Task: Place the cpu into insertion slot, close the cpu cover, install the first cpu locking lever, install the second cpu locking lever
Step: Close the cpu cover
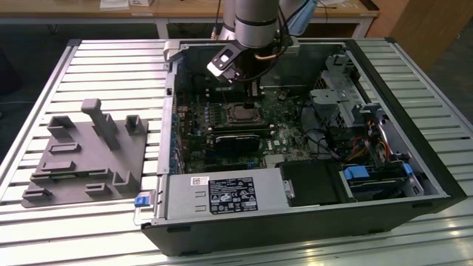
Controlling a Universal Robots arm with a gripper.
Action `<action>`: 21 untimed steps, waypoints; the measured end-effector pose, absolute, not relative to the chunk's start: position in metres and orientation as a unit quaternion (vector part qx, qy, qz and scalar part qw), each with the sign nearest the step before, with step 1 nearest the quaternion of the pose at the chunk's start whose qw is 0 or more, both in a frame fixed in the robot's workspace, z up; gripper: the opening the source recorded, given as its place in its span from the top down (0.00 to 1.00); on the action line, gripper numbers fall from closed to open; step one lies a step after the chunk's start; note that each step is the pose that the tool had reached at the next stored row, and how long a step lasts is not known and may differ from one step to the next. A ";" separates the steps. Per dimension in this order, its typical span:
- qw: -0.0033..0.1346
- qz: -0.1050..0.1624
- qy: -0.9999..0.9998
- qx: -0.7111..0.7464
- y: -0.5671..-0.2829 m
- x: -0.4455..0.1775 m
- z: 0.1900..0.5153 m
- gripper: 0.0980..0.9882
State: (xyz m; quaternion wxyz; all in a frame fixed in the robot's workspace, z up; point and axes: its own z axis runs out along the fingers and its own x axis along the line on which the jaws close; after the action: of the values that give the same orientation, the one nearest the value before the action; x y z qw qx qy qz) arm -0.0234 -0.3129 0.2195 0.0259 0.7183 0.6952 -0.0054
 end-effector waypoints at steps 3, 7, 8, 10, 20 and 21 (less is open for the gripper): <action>0.027 -0.005 0.695 0.718 -0.313 -0.028 0.219 0.99; 0.027 -0.004 0.695 0.718 -0.313 -0.033 0.219 0.99; 0.027 -0.004 0.695 0.718 -0.313 -0.034 0.219 0.99; 0.027 -0.004 0.695 0.718 -0.313 -0.035 0.219 0.99; 0.028 -0.004 0.695 0.718 -0.313 -0.036 0.229 0.99; 0.028 -0.004 0.695 0.718 -0.313 -0.036 0.231 0.99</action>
State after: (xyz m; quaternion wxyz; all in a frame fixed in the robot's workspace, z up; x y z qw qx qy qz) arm -0.0356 -0.3129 0.2313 0.0276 0.7183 0.6951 -0.0039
